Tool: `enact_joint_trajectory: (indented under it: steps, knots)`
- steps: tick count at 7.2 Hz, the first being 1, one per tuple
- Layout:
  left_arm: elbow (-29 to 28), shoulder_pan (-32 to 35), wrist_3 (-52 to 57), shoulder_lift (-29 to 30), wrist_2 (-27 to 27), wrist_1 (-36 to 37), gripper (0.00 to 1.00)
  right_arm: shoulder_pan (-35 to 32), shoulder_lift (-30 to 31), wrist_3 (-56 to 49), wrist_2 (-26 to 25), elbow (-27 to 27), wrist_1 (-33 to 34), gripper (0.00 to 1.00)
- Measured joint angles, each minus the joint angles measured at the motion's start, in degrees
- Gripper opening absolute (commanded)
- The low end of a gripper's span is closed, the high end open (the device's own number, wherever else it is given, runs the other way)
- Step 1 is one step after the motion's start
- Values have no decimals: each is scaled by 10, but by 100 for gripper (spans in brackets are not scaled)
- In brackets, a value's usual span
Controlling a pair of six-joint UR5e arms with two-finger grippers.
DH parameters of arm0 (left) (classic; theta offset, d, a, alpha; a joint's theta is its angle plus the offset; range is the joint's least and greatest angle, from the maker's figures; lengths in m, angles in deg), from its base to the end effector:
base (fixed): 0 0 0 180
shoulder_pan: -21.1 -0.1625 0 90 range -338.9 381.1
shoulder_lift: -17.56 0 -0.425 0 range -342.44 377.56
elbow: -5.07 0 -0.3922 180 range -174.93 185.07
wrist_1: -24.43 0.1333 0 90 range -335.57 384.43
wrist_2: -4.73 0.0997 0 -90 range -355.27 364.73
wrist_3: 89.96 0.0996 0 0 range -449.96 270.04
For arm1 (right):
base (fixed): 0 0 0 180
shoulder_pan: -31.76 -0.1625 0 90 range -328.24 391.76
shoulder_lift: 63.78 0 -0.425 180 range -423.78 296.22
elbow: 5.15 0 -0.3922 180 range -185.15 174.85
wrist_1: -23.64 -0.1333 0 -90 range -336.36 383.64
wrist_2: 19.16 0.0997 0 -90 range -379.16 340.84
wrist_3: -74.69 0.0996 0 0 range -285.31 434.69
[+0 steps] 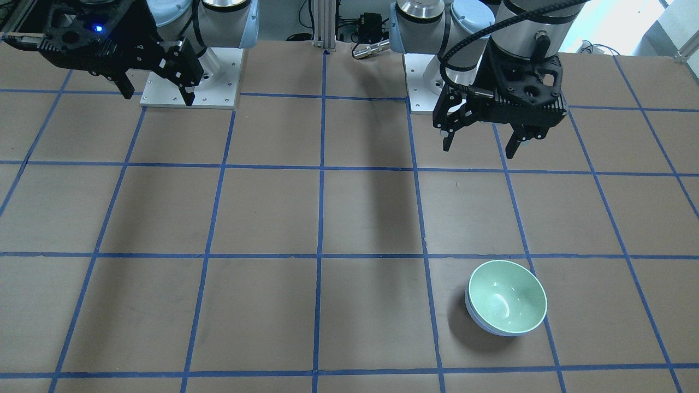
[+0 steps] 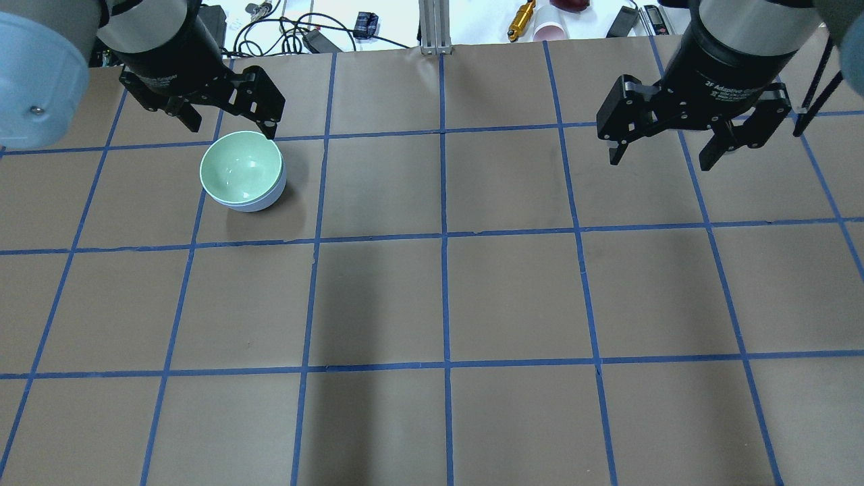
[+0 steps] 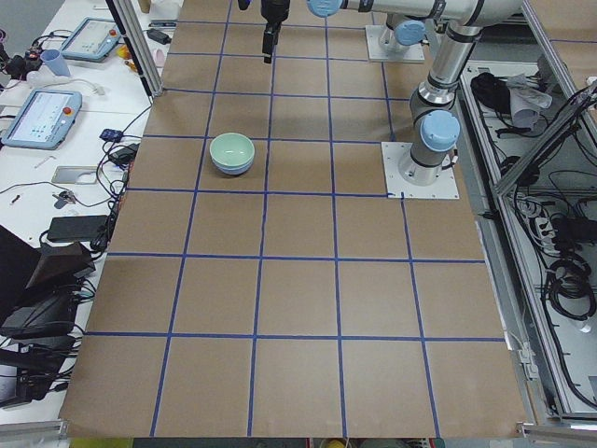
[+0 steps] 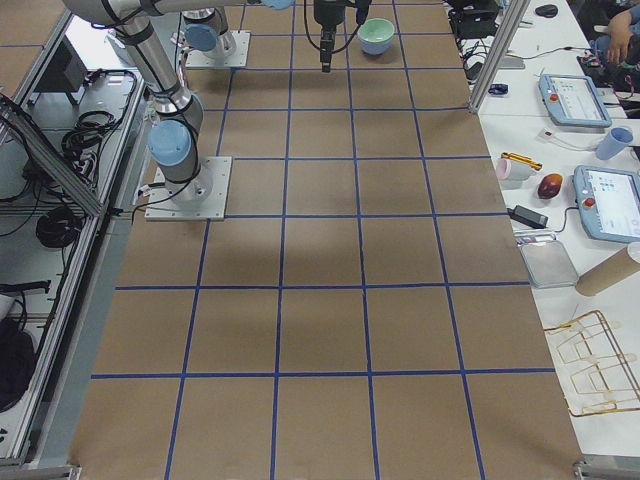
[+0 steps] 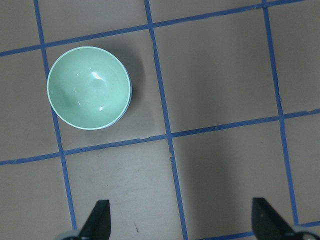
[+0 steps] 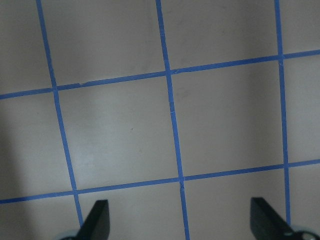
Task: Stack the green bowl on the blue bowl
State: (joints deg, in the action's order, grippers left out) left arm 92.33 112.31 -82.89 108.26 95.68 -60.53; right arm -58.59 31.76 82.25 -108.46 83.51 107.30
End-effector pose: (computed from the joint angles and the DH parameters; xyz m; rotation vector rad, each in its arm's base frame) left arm -0.1424 -0.5055 0.5149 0.2231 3.1049 -0.1910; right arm 0.1373 -0.4482 0.5338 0.1966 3.1225 -0.0134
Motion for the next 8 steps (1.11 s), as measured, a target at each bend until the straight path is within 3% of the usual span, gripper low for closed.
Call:
enact_joint_trajectory:
  steps: [8]
  knots:
    - [8,-20,1,-2,-14,-21,100,0,0,0,0,0,0,100]
